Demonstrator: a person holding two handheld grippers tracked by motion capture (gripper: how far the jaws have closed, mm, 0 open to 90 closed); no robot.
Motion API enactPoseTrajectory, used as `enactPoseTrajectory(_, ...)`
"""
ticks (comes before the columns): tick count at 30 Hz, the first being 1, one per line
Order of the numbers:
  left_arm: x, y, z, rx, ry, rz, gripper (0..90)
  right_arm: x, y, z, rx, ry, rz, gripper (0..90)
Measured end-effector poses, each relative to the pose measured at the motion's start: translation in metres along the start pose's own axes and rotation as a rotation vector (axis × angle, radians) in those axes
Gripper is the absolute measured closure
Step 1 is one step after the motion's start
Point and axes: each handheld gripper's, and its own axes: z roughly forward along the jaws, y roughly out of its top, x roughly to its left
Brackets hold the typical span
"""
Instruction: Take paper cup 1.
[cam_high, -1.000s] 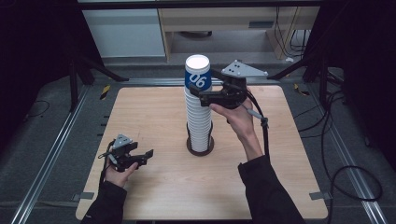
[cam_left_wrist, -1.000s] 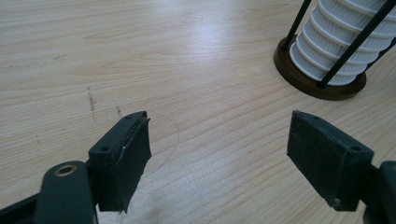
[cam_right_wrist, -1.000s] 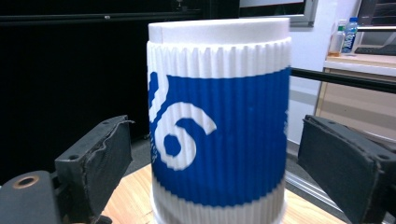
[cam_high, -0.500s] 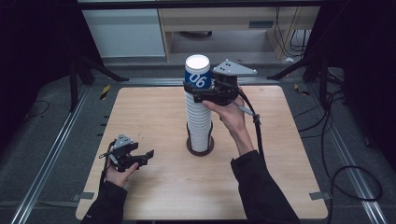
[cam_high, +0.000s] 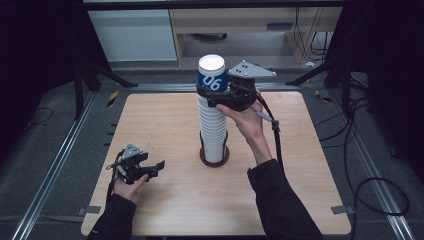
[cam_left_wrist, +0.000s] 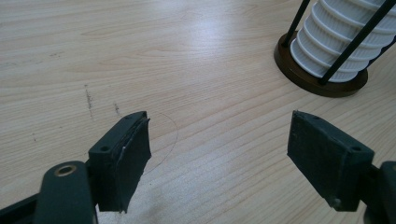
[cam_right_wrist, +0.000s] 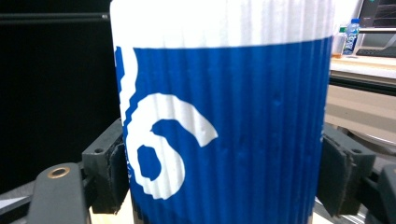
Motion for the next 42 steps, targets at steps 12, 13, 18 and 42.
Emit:
enactPoseTrajectory(12,0.0,0.0,0.0,-0.003,-0.002,-0.004,20.6,0.001,0.021,-0.006,-0.048,0.013,-0.007,20.8)
enactPoseTrajectory(13,0.0,0.0,0.0,-0.003,-0.003,-0.005,20.6,0.001,0.023,-0.006,-0.053,0.008,-0.009,20.9)
enactPoseTrajectory(18,0.001,0.0,0.0,-0.003,-0.004,-0.007,20.6,0.0,0.032,-0.009,-0.08,0.009,-0.006,20.9)
enactPoseTrajectory(42,0.001,0.0,-0.001,-0.005,-0.004,-0.007,20.4,-0.027,0.03,-0.081,-0.117,-0.092,-0.027,20.8)
